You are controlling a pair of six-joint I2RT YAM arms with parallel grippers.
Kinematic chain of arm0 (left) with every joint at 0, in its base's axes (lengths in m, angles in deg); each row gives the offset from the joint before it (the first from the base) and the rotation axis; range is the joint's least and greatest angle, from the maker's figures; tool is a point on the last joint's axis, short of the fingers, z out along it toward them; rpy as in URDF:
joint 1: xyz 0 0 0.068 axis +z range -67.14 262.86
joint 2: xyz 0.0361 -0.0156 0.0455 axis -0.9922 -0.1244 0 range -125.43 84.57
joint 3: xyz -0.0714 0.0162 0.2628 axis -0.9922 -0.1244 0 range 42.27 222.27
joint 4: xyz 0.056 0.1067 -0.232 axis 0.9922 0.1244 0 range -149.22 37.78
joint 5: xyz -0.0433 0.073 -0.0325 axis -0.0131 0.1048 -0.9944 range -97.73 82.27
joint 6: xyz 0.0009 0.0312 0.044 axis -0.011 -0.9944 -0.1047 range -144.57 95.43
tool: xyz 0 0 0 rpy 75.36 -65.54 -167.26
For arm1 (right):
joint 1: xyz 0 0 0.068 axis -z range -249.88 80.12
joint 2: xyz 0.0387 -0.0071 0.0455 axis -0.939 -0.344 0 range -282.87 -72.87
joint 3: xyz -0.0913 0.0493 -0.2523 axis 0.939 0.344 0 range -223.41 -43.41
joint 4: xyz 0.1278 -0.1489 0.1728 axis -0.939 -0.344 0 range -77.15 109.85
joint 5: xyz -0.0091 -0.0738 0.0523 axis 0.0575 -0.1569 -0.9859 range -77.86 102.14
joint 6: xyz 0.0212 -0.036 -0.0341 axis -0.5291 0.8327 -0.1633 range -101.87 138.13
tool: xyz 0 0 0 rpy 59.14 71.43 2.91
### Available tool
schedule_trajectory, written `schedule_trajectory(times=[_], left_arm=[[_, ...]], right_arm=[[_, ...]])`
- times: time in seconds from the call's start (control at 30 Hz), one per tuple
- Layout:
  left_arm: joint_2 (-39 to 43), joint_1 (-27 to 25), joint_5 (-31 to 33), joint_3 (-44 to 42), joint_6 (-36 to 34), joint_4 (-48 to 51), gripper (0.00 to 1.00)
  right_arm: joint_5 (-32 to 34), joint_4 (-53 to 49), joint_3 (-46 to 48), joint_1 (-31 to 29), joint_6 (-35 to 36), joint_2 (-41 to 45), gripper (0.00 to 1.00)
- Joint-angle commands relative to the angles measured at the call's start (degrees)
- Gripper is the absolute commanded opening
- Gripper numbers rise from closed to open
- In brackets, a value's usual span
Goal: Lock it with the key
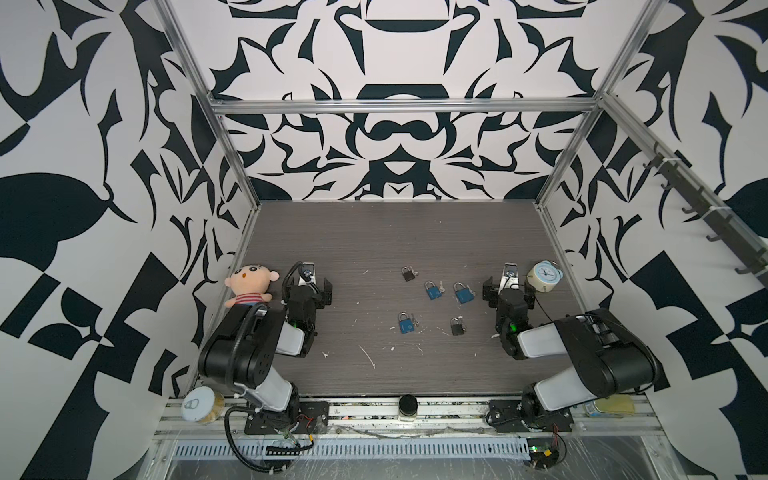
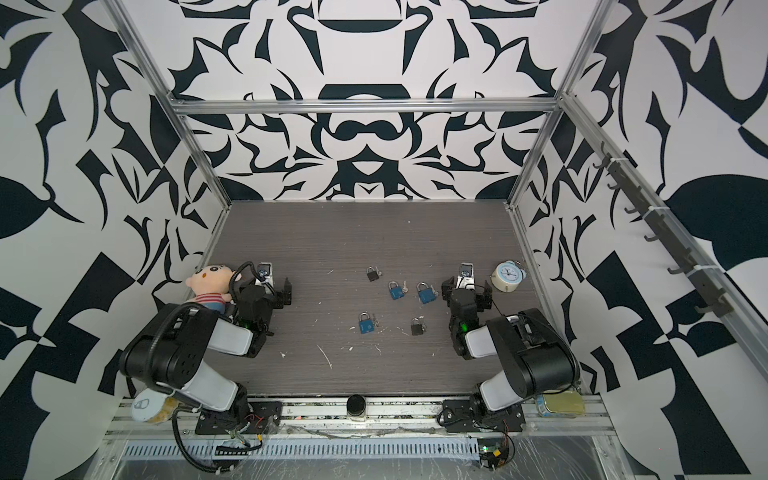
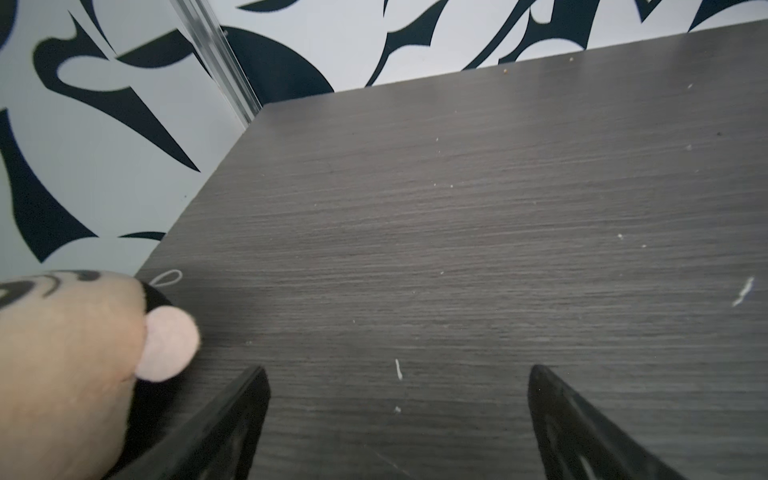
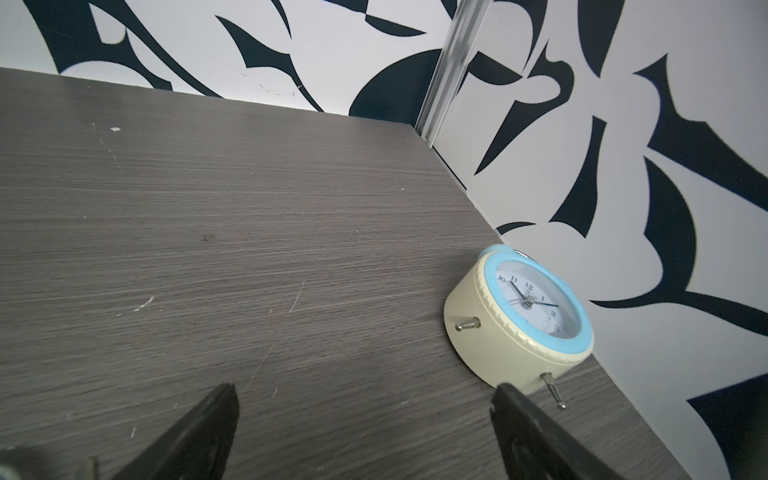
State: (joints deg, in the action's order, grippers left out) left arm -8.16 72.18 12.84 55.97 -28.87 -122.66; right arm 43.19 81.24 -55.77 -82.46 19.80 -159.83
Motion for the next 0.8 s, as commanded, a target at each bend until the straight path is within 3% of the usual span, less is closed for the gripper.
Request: schedule_trajectory(times=[0.0,0.07,0.17,0.27,0.77], left_arm=[[3.41,1.89,-5.60,1.96,1.45,0.65,1.00],[2.79,4.40,-10.92,5.07,1.84,4.93,0.99],[3.94,7.33,-16.59,8.09,3.70,13.21,0.99],[2.62,7.59,-16.81,7.32,3.76,9.25,0.99],[2.97,7.60,-16.80,7.54,3.77,10.28,0.99]], right_arm=[[-5.73,3.14,-1.31,2.25,-1.32,-0.55,0.99],[-8.19,3.86,-2.74,4.05,-2.08,-3.48,0.99],[-13.47,-6.94,-6.96,5.33,-2.03,-2.04,0.99],[-15.69,-7.73,-7.62,6.30,-2.07,-2.38,0.99],[-14.98,-7.65,-7.74,6.32,-2.22,-2.77,0.99]])
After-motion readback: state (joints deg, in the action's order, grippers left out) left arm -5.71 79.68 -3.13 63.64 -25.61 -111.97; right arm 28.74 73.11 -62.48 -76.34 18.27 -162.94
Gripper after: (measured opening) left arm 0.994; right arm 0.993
